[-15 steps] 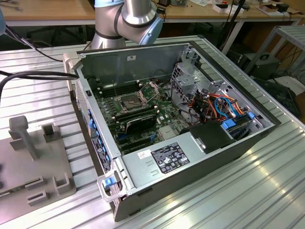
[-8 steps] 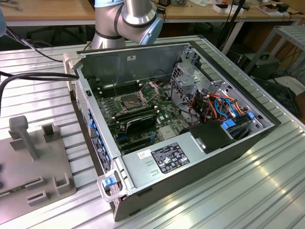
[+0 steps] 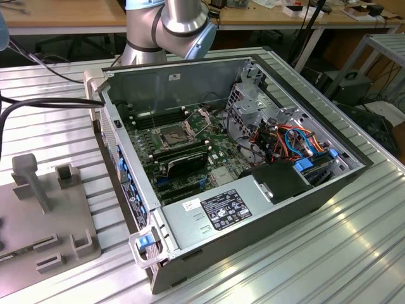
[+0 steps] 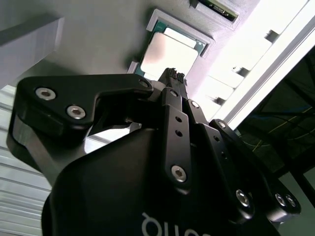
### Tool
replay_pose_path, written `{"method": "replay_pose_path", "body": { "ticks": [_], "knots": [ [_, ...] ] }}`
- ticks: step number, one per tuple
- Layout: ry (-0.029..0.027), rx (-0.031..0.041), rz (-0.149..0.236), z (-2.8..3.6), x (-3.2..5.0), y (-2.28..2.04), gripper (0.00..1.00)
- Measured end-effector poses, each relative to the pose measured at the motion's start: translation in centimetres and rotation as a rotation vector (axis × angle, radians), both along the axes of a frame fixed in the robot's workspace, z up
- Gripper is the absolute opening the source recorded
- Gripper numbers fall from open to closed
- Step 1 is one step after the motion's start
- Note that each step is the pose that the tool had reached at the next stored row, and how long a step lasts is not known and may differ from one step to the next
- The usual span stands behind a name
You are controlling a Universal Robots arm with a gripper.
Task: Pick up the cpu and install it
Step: 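Reach for the cpu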
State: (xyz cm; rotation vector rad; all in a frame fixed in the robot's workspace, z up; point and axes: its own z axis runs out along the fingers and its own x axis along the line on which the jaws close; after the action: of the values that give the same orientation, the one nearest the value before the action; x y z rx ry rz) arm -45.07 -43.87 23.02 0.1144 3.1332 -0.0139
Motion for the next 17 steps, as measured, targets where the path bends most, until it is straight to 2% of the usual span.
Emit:
{"method": "replay_pose_path", "body": {
  "ticks": [8, 17],
  "knots": [
    [0.0002, -0.0002, 0.002, -0.49, 0.0, -0.24, 0.11],
    [0.0, -0.0001, 0.002, -0.72, 0.0, -0.26, 0.11]
  ]
}}
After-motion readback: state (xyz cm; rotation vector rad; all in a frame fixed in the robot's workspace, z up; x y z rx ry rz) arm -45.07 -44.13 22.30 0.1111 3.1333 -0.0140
